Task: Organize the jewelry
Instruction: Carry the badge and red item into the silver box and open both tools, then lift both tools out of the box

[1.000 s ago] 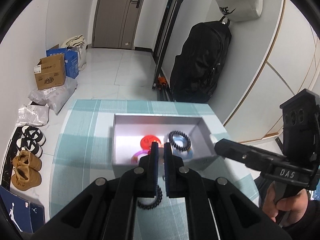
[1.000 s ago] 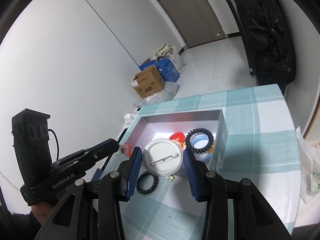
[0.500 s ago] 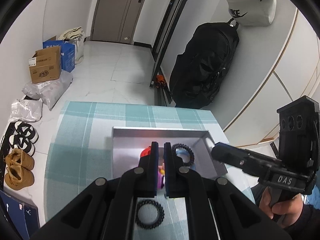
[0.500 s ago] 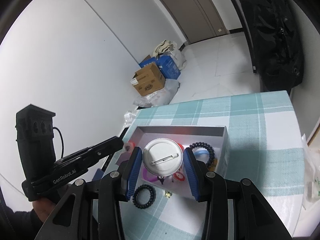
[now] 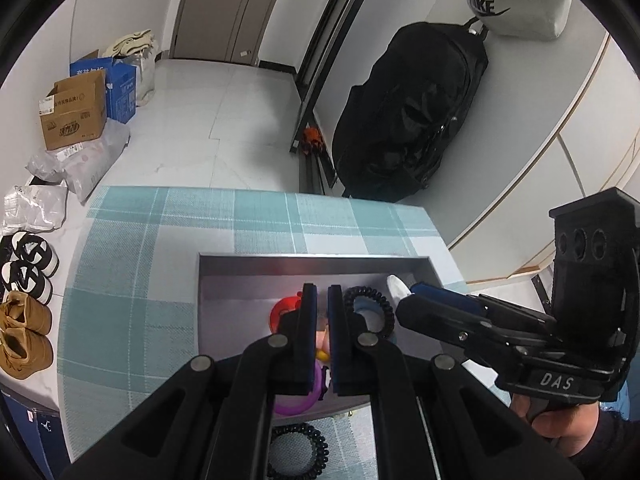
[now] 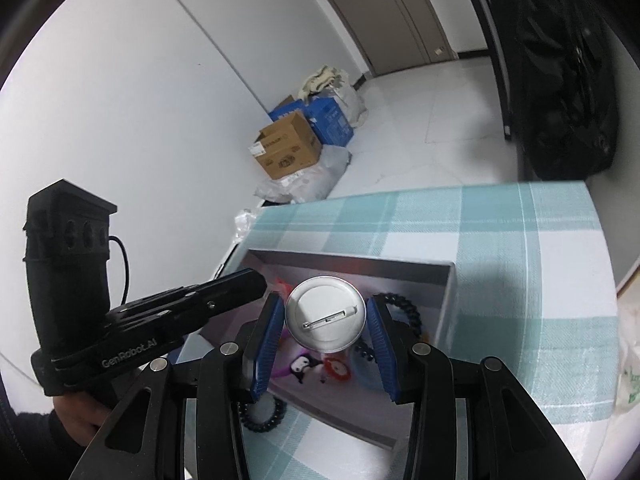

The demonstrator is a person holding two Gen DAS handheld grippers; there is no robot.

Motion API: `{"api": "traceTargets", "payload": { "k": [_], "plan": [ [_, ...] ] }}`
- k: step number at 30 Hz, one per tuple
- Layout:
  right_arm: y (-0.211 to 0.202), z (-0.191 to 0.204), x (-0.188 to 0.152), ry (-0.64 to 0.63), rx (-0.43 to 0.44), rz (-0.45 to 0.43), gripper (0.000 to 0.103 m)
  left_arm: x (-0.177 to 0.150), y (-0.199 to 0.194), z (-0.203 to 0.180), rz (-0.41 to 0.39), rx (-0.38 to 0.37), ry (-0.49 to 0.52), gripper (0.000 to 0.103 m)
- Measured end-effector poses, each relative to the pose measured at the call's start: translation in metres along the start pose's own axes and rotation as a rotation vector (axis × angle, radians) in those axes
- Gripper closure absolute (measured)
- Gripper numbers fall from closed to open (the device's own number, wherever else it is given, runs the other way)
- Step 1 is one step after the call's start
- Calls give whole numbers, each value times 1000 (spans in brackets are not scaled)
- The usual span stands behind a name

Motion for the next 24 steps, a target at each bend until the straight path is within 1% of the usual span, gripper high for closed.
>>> {"api": "traceTargets", "payload": {
  "k": [4, 12, 15, 17, 18, 20, 21, 22, 23, 24],
  "plan": [
    [0, -4, 1, 1, -11, -3, 61, -1, 6, 0, 24, 1, 0, 102],
    [-1, -2, 1, -24, -28, -4, 61, -1, 5, -2, 9, -4, 16, 102],
    [-1, -1, 0, -43, -60, 0, 60, -2, 11, -2, 49, -10, 11, 100],
    [0, 0, -1, -52, -72, 11, 60, -4, 14, -3, 80, -9, 17, 97],
    [0, 0, -2, -53, -74, 13, 60, -5, 13, -3, 77, -3, 17, 93],
    [-2, 0, -2, -60, -80, 11, 59, -5, 9, -2, 62, 0, 22, 82],
    [-4, 1, -2, -64, -79, 4, 59, -4, 6, -1, 52, -2, 21, 68],
    [-6, 2, -1, -66, -79, -4, 59, -4, 3, 0, 40, -4, 13, 47],
    [-8, 3, 0, -69, -78, -15, 58, -3, 0, 2, 24, -12, 2, 40],
    [-11, 4, 1, -72, -76, -26, 52, -2, -2, 2, 11, -16, -6, 37]
  ]
}}
Point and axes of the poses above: each gripper's, at about its wrist camera, not at the fingertips, and y roughly the way its jaws point, z to its left, x to its top, the point moved 4 cm from there along y, roughly the way its jaws point, and after that the axes turned 13 degrees about x, right-handed, at the moved point
